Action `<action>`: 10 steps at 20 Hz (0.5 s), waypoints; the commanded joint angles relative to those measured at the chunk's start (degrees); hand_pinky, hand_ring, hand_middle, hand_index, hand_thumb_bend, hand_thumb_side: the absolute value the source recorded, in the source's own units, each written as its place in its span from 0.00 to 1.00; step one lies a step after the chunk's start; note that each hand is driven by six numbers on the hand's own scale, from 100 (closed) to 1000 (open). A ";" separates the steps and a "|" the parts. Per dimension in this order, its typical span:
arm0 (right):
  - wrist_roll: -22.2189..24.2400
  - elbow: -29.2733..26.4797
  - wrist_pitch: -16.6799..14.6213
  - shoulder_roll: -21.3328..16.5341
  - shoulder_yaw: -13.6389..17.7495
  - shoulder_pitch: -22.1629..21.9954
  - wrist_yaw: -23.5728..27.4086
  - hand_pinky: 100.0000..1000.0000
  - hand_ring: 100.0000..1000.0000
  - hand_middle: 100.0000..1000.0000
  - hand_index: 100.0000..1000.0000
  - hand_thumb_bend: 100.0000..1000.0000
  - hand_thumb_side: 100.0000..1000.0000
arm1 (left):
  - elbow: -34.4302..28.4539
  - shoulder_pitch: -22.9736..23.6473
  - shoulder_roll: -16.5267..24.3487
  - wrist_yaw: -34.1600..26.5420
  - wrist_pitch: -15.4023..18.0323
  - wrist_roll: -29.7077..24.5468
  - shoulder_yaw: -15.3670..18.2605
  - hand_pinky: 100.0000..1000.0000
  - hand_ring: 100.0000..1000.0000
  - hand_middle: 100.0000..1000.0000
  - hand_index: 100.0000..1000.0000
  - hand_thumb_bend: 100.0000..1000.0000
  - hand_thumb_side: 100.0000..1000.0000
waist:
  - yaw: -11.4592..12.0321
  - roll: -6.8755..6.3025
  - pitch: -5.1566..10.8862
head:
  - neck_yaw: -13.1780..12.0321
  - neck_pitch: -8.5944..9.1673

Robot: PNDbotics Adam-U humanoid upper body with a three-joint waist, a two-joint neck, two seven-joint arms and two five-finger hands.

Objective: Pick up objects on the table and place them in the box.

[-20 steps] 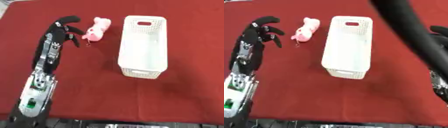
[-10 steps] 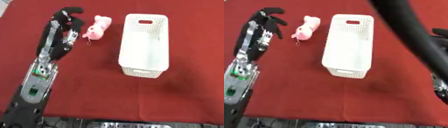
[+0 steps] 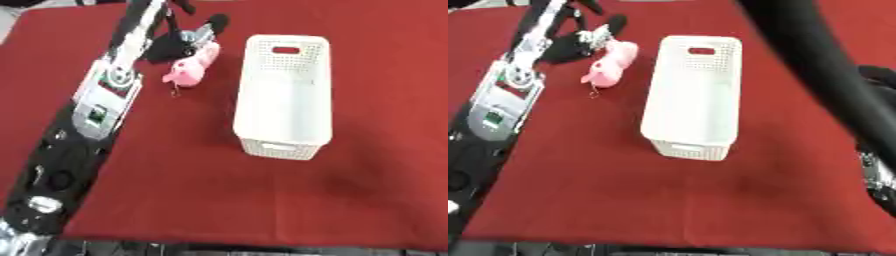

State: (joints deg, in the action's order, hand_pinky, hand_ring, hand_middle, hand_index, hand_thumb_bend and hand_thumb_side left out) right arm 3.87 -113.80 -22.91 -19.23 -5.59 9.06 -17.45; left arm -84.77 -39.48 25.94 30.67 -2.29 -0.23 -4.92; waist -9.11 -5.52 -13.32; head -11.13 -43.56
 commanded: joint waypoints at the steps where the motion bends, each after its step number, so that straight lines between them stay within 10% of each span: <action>1: 0.36 -0.79 -0.02 -0.32 -0.03 0.16 0.55 0.62 0.77 0.83 0.78 0.07 0.70 | 6.77 -4.08 0.18 5.70 1.07 -2.77 -0.49 0.28 0.60 0.73 0.80 0.40 0.58 | -0.21 0.12 1.34 | -0.89 0.93; 10: 0.83 -0.79 -0.01 -0.38 -0.07 0.08 0.86 0.62 0.78 0.83 0.78 0.07 0.70 | 20.19 -10.81 -0.71 20.46 5.53 -1.22 -0.07 0.36 0.62 0.73 0.80 0.41 0.55 | -0.61 0.11 1.64 | -1.90 1.44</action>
State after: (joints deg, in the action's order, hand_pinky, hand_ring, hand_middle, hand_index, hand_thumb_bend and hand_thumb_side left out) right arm 4.45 -113.80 -22.94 -19.23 -5.63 9.06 -16.88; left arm -65.10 -48.77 24.10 49.24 2.58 -1.90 -5.38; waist -9.74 -5.65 -13.06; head -12.20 -43.03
